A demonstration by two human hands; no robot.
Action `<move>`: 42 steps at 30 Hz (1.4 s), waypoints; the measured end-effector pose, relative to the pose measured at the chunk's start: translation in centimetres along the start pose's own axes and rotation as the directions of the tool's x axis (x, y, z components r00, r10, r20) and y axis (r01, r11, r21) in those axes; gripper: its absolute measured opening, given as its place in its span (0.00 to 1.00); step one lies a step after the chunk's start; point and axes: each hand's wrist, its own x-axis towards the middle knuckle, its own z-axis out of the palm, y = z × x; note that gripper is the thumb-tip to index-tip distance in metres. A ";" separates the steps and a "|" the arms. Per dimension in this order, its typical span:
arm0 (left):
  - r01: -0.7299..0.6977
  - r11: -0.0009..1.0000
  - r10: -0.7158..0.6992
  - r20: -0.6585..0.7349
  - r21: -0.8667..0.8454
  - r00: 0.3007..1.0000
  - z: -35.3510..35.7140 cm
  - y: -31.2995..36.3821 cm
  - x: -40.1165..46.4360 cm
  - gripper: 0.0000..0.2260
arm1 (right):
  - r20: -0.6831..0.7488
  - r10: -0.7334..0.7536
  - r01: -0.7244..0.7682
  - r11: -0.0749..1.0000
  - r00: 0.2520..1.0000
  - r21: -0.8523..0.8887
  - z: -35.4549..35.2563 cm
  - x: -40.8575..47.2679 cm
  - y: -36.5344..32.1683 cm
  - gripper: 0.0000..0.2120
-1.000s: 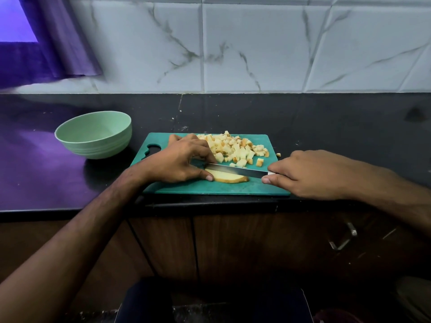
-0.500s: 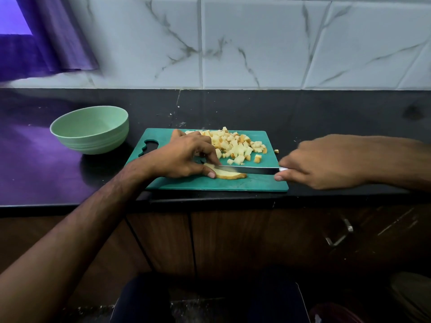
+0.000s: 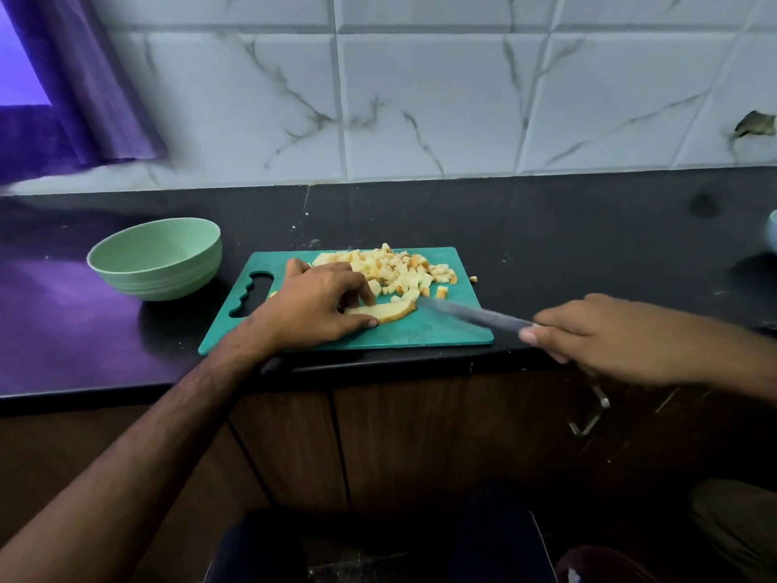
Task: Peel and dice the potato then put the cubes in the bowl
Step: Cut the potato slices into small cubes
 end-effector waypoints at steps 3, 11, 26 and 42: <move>0.014 0.998 -0.011 -0.049 0.057 0.999 0.3 0.7 -0.5 0.12 | -0.065 0.077 -0.049 0.933 0.995 0.356 1.8 -0.2 -2.1 0.19; 0.038 0.997 -0.036 -0.033 0.070 0.999 0.4 1.3 -1.1 0.21 | -0.084 0.074 -0.063 0.989 0.994 0.132 3.5 0.2 -5.9 0.19; -0.022 1.000 0.020 -0.084 -0.022 0.996 1.3 0.6 -1.7 0.21 | -0.056 0.062 -0.058 0.996 0.997 0.070 5.3 2.3 -7.0 0.18; 0.042 0.997 -0.055 -0.185 -0.071 0.981 1.6 0.5 -2.3 0.15 | -0.106 0.052 -0.051 0.999 0.993 0.014 6.0 2.0 -8.2 0.17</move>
